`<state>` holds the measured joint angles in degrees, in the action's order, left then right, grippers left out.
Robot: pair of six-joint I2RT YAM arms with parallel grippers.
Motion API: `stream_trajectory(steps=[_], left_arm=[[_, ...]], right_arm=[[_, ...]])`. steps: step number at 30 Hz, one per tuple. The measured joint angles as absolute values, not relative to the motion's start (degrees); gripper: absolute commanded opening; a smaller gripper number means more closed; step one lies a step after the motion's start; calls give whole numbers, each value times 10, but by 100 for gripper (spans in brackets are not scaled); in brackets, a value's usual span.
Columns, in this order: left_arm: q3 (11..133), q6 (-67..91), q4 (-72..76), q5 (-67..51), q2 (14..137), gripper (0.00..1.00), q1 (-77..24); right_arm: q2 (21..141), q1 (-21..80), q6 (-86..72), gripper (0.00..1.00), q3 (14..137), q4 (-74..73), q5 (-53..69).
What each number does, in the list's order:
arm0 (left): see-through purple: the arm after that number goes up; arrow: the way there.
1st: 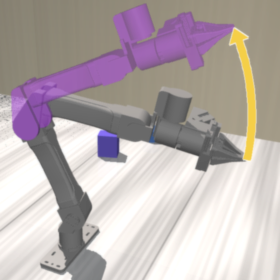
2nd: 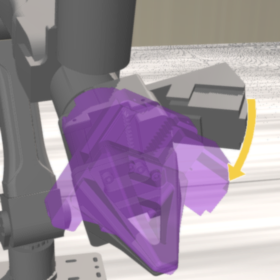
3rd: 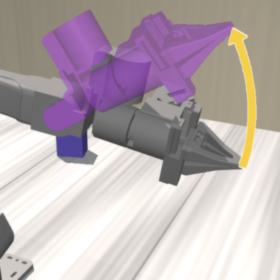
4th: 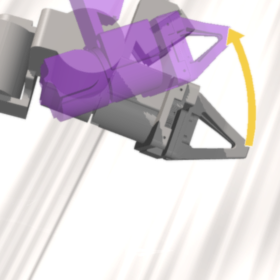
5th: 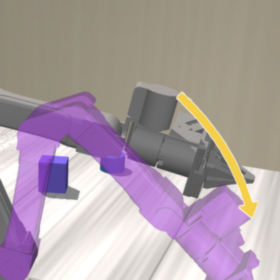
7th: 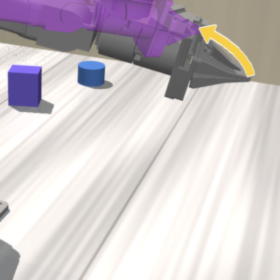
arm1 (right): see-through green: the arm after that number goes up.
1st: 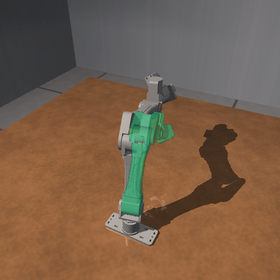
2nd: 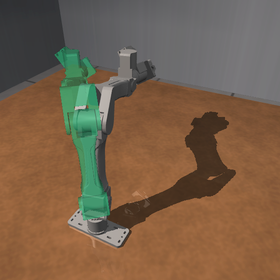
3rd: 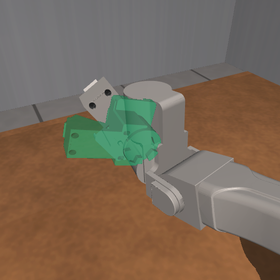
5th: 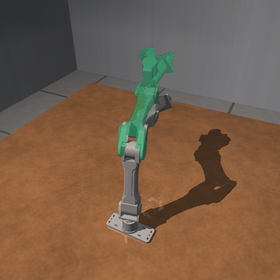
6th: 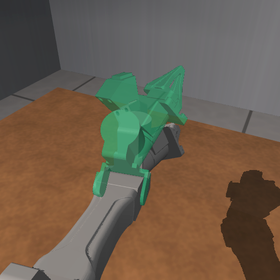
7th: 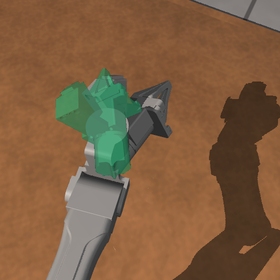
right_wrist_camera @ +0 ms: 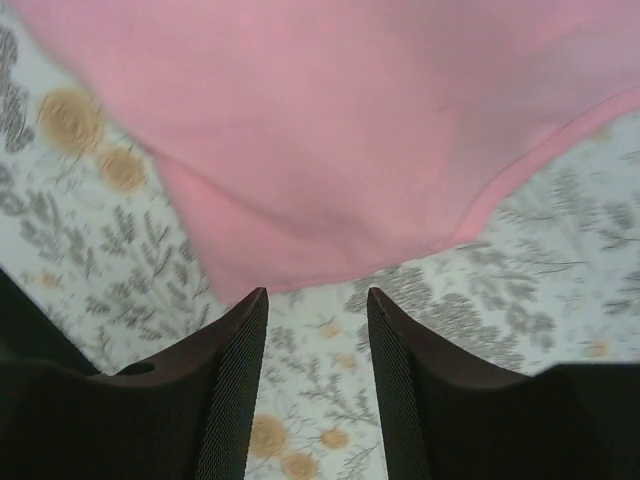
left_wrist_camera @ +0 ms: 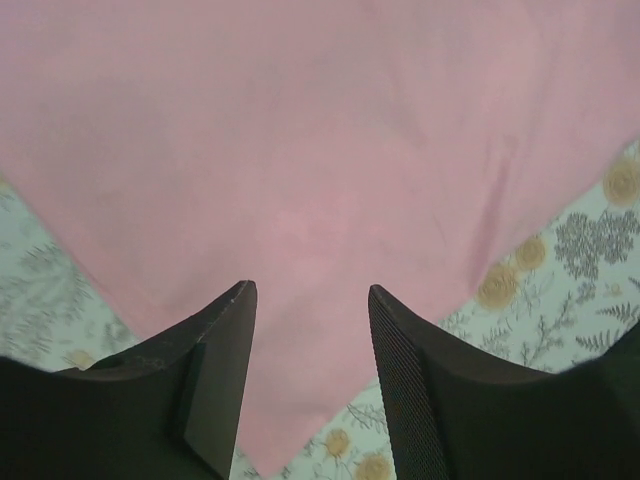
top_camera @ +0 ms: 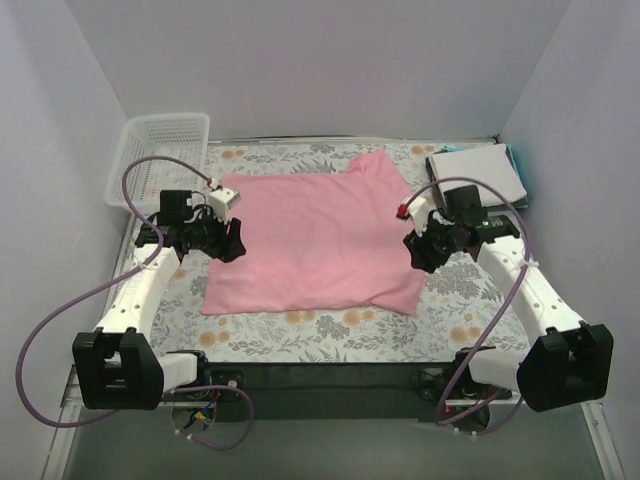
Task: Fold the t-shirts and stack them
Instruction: Flatten the tshirt out
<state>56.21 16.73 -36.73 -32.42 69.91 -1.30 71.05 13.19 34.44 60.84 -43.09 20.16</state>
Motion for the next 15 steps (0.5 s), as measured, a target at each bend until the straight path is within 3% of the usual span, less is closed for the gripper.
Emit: stream_trajectory(steps=[8,15], left_arm=[[484,152,-424,-318,728,50,-13],[481,154,-424,-292,755,53,-13]], right_arm=[[648,227,396,39,469,-479,184],[684,307,401,48,437,-448,134]])
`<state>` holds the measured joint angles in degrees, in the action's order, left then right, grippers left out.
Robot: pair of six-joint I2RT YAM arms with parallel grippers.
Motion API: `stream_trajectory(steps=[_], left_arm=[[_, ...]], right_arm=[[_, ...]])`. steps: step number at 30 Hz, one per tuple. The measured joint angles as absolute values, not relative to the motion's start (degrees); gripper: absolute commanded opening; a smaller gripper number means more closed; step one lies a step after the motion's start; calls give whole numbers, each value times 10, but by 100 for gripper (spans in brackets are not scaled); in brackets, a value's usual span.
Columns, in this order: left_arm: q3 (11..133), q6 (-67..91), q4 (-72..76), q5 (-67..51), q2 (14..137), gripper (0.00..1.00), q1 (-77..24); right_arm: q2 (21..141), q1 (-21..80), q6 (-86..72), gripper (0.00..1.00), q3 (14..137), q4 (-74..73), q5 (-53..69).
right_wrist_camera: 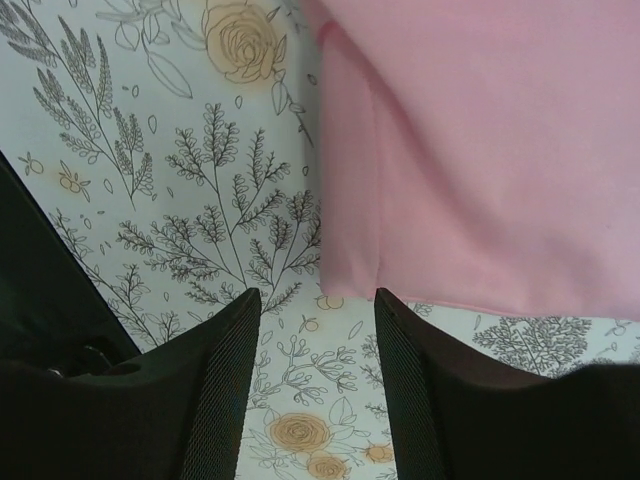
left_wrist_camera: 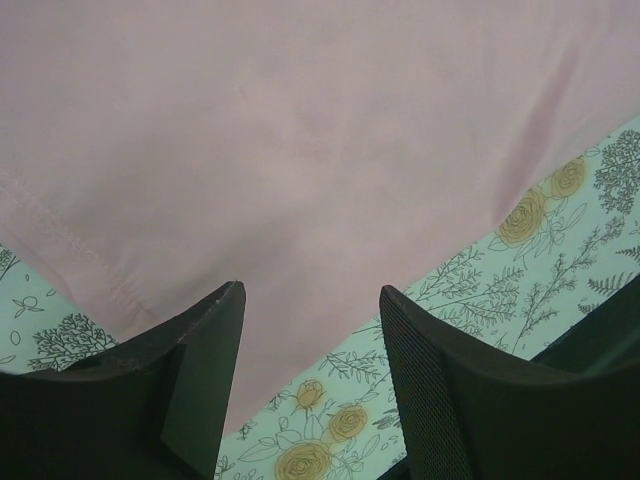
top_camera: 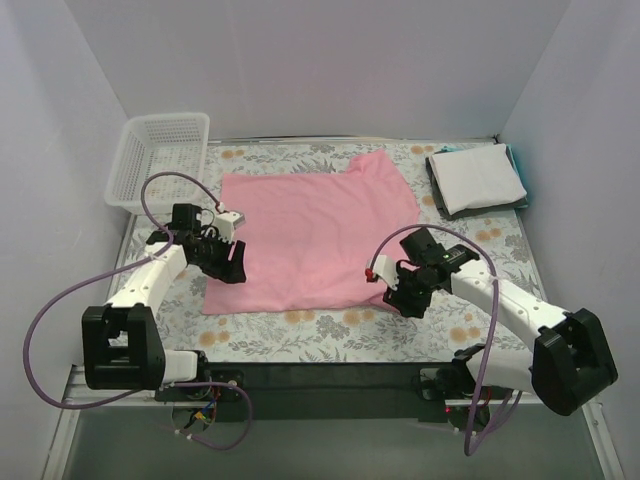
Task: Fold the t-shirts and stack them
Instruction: Flatten the tshirt out
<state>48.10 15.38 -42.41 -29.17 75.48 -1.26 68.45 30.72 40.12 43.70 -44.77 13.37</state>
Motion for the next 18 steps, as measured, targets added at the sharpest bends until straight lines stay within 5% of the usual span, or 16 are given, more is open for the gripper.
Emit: stream_trajectory(steps=[7,13,15,18], left_arm=[[465,152,-414,-265,769,54,-13],[432,150,-398,-230,774,51,-13],[423,148,-389,-217,779,50,-13],[412,148,-377,-201,788,48,-13]], right_arm=[[729,361,396,47,391,-405,81],[743,371,385,22,373,-357,28],[744,372,382,2,373,-343,9],[743,372,375,1,372,-333,-16]])
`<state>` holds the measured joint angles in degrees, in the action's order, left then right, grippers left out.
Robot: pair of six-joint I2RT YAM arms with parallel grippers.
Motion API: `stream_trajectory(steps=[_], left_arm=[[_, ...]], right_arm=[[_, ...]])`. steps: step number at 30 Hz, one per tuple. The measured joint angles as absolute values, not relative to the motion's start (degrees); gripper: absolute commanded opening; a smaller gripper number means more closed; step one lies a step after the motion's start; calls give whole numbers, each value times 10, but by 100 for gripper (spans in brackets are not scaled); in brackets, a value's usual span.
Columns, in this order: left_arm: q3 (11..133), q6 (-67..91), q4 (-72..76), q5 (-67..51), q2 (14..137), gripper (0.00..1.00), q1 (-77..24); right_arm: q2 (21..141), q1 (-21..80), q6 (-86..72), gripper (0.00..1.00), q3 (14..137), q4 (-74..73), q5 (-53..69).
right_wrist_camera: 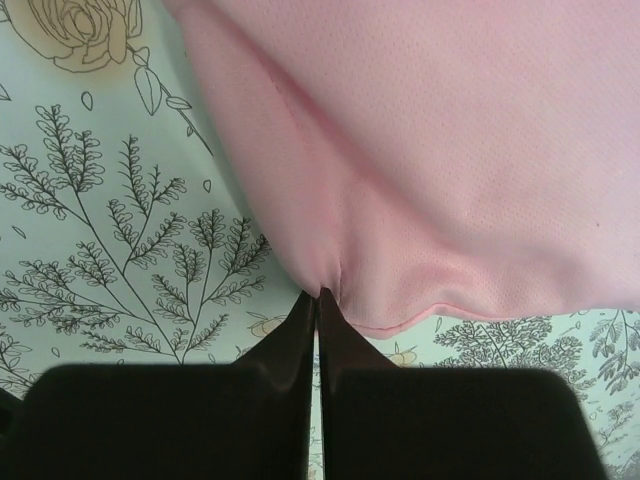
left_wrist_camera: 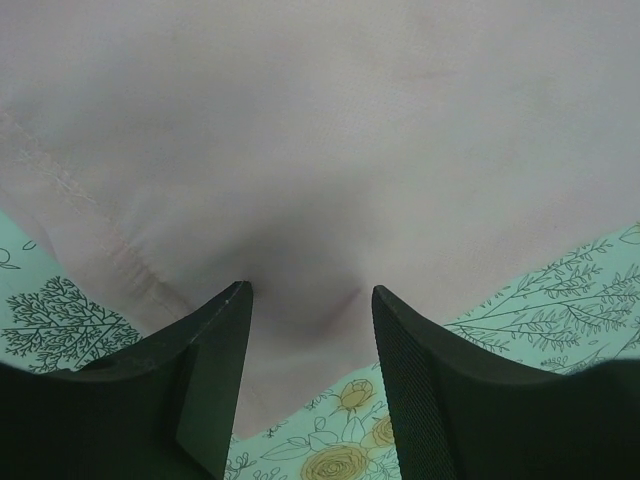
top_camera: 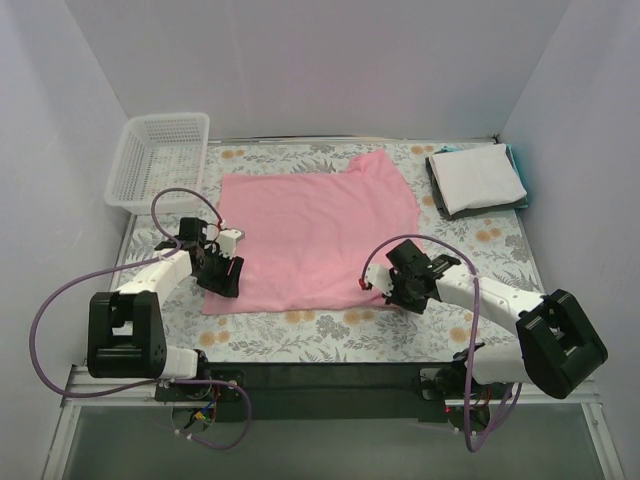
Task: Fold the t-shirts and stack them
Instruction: Flatten the tshirt out
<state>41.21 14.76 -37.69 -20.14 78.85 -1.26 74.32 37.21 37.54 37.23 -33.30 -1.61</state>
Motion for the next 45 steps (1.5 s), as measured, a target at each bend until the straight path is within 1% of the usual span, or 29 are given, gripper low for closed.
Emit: stream_trajectory(steps=[2,7,12,15,21,23,24,25,27,28,29,30,32,33,34,37,40,45], left_arm=[[409,148,-372,-195,795,45,-13],[412,146,-359,-178,808,33,-12],[431,143,-360,-168,830,30,-12],[449,146,-360,-167,850,30,-12],[474,157,-359,-167,878,30,-11],[478,159,-360,-169,882,33,-9],[479,161,-360,-170,883,38,-9],[481,163,-361,-172,885,39,-9],[485,167,-362,-176,887,43,-9],[486,168,-362,-178,888,43,-9],[487,169,-362,-179,888,43,-9],[488,169,-362,-180,888,43,-9],[489,169,-363,-188,888,43,-9],[490,169,-364,-193,888,43,-9],[493,169,-367,-203,887,43,-8],[510,170,-375,-251,872,43,-7],[554,185,-364,-299,846,43,-22],[629,224,-286,-325,844,48,-112]], right_arm=[[737,372,375,1,373,-335,-22],[675,372,375,1,409,-382,-10],[676,367,396,1,502,-393,17],[744,350,417,1,569,-389,32],[970,275,441,1,739,-363,68],[1038,255,440,3,791,-355,74],[1058,250,439,9,808,-353,74],[1080,245,436,30,826,-351,75],[1096,242,428,50,837,-349,77],[1096,242,426,62,836,-351,79],[1093,241,424,63,835,-356,82],[1086,240,425,63,833,-358,86],[1050,239,424,59,812,-357,97],[1024,237,425,54,798,-359,103],[998,236,427,45,787,-362,109],[929,232,423,32,773,-370,124],[917,225,409,32,777,-374,147],[1002,197,357,33,780,-382,191]])
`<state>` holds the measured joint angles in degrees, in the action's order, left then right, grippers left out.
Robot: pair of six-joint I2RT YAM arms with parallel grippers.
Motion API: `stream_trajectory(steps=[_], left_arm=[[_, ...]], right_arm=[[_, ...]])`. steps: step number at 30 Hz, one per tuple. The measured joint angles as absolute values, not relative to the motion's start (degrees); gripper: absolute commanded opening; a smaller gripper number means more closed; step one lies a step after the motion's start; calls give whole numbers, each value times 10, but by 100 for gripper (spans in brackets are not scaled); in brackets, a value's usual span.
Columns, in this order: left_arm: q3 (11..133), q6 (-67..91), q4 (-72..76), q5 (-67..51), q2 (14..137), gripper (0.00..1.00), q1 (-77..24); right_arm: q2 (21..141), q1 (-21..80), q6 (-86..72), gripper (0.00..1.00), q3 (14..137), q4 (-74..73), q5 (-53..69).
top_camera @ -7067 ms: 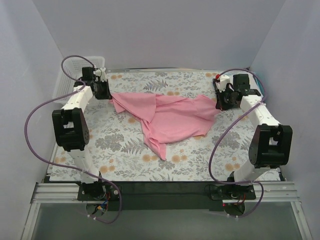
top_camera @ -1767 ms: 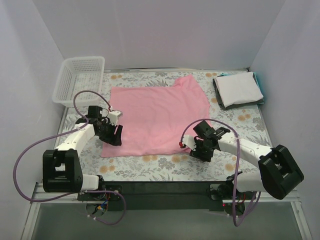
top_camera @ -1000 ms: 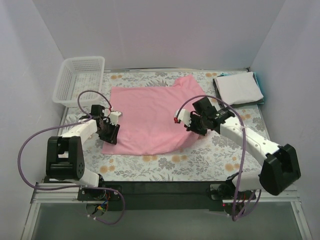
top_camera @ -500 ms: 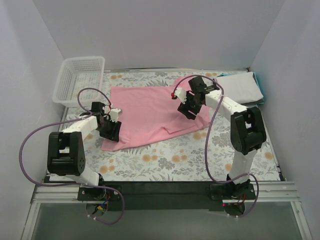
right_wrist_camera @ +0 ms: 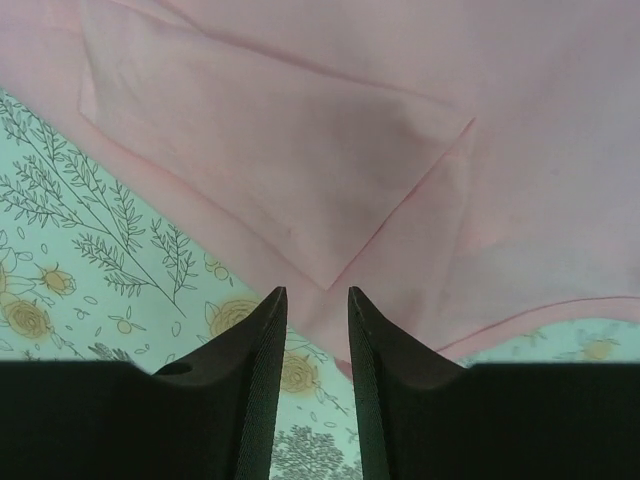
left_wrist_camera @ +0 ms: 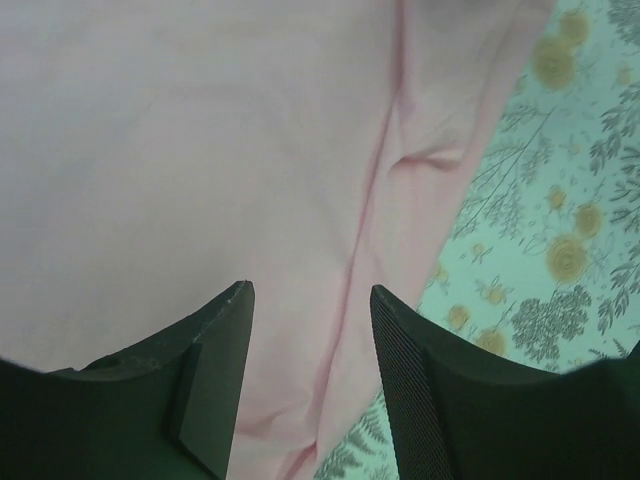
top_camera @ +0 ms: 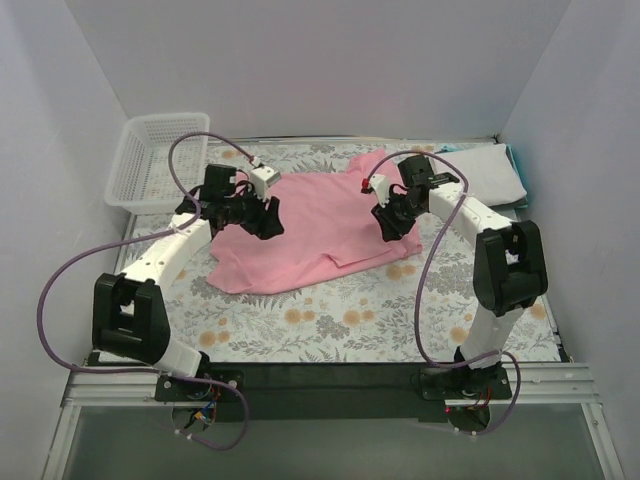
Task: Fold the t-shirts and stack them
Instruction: Flatten the tshirt out
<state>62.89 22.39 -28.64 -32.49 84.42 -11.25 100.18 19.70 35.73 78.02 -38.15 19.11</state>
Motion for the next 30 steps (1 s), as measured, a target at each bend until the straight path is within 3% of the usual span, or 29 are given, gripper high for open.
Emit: stream_trajectory(steps=[7,14,25,30], left_arm=[[638,262,-190,-304,912,50,-245],[623,252,-111,-244,978,50,-355],[637,213,-71,-178,1060,49,-413],[651,202,-56,-151,1090,41,-428]], right_arm=[[1093,154,283,34,792,-398,226],[1111,114,239,37,813,-400,270],[1161,113,209,40,824,-402,316],[1167,113,206,35,826,-402,318]])
